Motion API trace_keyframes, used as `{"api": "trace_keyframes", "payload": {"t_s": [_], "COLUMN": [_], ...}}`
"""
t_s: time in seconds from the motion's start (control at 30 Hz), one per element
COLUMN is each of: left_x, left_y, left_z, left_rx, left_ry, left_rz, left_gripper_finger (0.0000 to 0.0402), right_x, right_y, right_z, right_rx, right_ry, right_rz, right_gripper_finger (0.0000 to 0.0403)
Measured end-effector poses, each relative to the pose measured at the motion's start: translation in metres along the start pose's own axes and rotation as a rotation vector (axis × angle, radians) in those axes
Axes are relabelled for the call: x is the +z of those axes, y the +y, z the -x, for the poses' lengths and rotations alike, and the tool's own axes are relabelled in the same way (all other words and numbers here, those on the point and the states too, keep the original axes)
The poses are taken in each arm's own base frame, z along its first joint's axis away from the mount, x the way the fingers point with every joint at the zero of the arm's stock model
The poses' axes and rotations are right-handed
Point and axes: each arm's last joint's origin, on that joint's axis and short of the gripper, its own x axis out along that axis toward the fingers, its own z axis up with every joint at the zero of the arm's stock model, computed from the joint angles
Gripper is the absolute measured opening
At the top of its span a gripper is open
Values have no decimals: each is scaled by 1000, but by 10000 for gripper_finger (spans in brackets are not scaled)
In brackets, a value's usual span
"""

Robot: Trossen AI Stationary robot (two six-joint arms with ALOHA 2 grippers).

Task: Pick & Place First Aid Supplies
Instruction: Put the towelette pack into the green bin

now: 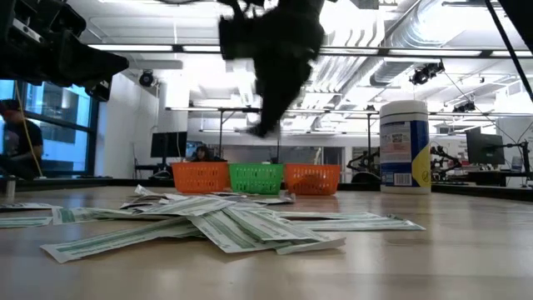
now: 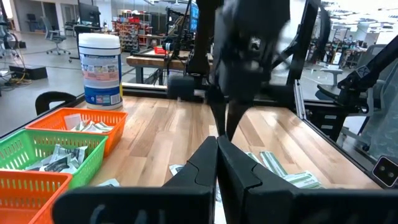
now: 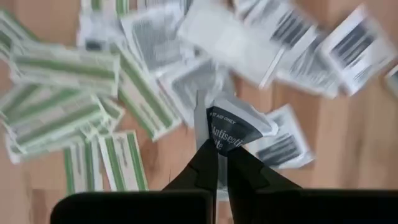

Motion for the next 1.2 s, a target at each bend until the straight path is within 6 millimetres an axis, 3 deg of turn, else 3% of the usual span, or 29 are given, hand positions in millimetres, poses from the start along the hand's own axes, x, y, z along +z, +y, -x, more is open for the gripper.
{"api": "trace_keyframes", "payload": {"t_s": [0.3,0.6,0.83,1.2], "left_x": [0,0,0,0], "left_y": [0,0,0,0], "left_z": [0,0,0,0], "left_rx": [0,0,0,0], "left_ry": [0,0,0,0], "left_rz": [0,0,0,0], "left_gripper_finger": [1,1,1,1], "right_x": [27,23,6,-14], "right_y": [-50,-127,-174,-207], "right_z": [37,48,42,7], "right_rx": [-81,-187,-219,-125], "right_ry": [-153,-179,-142,-253], "right_rz": [-33,-152,-259,-613], "right_gripper_finger": [9,9,13,15]}}
